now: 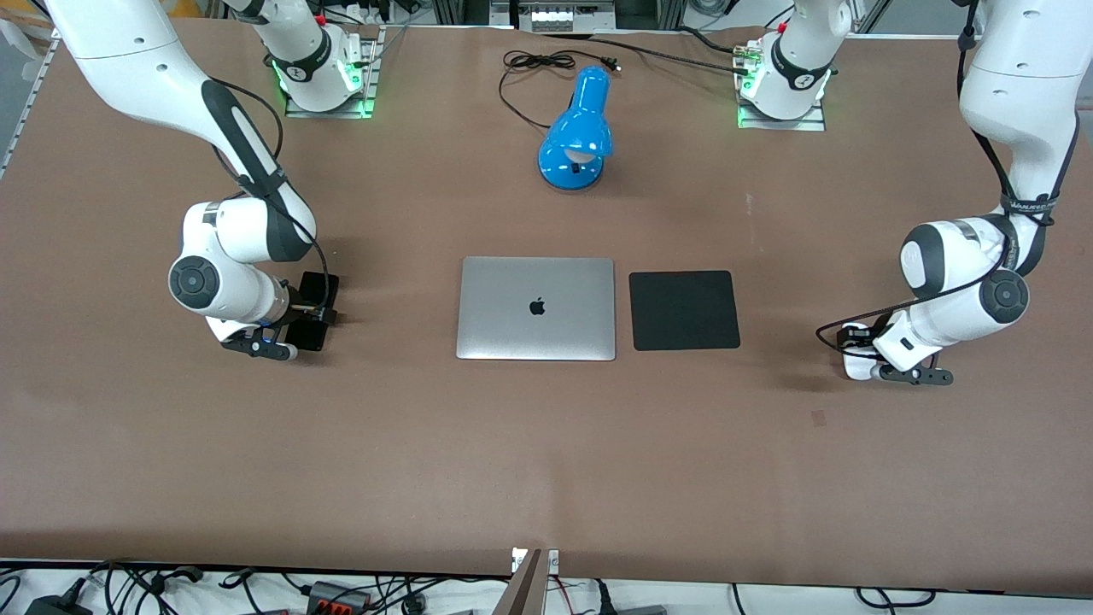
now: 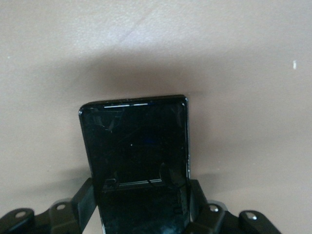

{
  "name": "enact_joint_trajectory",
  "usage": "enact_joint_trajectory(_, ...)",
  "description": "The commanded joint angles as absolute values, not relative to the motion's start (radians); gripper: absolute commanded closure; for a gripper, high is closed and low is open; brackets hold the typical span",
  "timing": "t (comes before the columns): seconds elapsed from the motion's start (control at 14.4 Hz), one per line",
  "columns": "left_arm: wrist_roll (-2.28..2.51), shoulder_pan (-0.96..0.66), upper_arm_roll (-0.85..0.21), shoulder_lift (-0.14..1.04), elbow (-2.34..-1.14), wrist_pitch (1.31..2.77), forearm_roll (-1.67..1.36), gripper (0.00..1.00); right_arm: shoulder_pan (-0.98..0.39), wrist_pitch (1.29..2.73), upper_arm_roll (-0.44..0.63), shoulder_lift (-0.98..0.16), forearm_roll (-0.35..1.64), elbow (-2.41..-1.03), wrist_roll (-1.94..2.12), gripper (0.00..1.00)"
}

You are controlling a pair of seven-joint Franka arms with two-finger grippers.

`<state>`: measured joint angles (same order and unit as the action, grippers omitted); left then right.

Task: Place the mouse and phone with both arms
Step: 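Carry the phone toward the laptop while the left gripper carries the mouse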

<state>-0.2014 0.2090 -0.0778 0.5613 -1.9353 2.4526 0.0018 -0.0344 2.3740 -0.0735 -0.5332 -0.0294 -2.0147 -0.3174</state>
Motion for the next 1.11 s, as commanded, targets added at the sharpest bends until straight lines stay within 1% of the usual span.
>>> enact_joint_trajectory(0.0,-0.161,0.203,-0.118,0.465,-1.901,2.300,0.015,0.70,-0.095,2.381,-0.081,-0.522,-0.045,-2.011,-0.339,0.87)
enact_joint_trajectory(0.14,-0.074,0.202,-0.175,0.462,-1.815,2.103,0.015,0.70,-0.168,2.381,-0.083,-0.526,-0.038,-1.987,-0.336,0.87)
enact_joint_trajectory(0.21,-0.020,0.202,-0.205,0.462,-1.792,2.042,0.015,0.70,-0.204,2.381,-0.083,-0.531,-0.037,-1.970,-0.333,0.87)
enact_joint_trajectory(0.35,0.101,0.204,-0.299,0.454,-1.782,2.003,0.015,0.69,-0.267,2.379,-0.081,-0.564,-0.028,-1.922,-0.333,0.88)
enact_joint_trajectory(0.49,0.188,0.202,-0.377,0.463,-1.782,2.019,0.017,0.69,-0.279,2.379,-0.084,-0.578,-0.018,-1.905,-0.333,0.88)
enact_joint_trajectory(0.56,0.205,0.189,-0.396,0.480,-1.787,2.055,0.017,0.68,-0.288,2.381,-0.083,-0.586,-0.002,-1.905,-0.339,0.88)
enact_joint_trajectory(0.69,0.266,0.123,-0.400,0.502,-1.815,2.136,0.014,0.68,-0.291,2.382,-0.083,-0.597,0.011,-1.905,-0.350,0.88)
enact_joint_trajectory(0.9,0.429,0.036,-0.393,0.541,-1.830,2.206,0.020,0.68,-0.310,2.385,-0.083,-0.615,0.038,-1.884,-0.399,0.88)
enact_joint_trajectory(1.04,0.439,0.026,-0.393,0.563,-1.844,2.255,0.046,0.68,-0.316,2.382,-0.083,-0.627,0.038,-1.861,-0.414,0.88)
